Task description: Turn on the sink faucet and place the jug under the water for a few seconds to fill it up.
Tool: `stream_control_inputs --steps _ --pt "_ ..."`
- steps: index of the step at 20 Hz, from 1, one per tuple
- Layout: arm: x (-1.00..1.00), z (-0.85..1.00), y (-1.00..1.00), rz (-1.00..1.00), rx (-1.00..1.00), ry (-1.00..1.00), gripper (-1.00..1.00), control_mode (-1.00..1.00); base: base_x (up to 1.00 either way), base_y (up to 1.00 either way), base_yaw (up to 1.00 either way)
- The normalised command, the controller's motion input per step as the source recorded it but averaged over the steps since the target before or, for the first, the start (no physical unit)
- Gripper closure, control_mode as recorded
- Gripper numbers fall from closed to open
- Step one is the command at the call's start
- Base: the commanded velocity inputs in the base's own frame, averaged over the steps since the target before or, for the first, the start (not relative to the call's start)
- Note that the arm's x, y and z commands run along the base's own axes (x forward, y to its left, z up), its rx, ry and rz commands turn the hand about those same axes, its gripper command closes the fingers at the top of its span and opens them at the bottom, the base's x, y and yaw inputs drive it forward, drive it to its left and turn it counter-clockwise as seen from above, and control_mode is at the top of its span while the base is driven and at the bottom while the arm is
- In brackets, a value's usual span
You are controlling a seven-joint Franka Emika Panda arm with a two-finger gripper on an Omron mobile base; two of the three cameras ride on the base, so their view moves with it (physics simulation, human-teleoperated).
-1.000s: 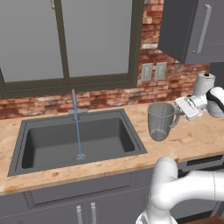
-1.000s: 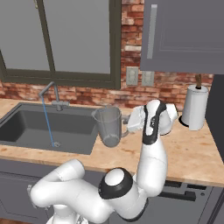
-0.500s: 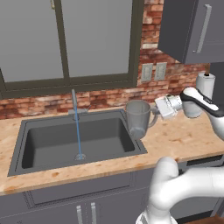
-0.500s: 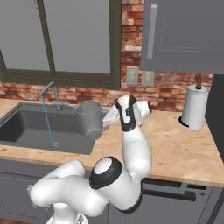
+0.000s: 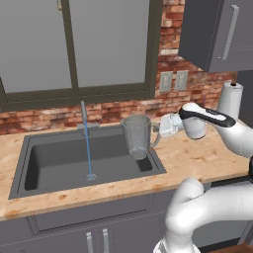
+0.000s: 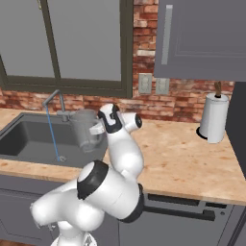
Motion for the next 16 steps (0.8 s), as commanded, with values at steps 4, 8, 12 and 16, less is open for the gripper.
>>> stream_control_inputs --steps 4,8,12,16 --pt "0.0 -0.01 0.34 -0.05 0.0 0.04 1.0 -1.0 0.0 0.0 0.0" --pt "0.03 -0.12 0.29 -0.01 -0.01 0.07 1.0 -1.0 0.0 0.0 0.0" --pt "0.04 -0.17 0.17 0.0 0.0 0.12 1.0 -1.0 0.0 0.0 0.0" --pt "0.0 -0.08 0.04 0.0 0.0 0.09 1.0 -1.0 0.0 0.0 0.0"
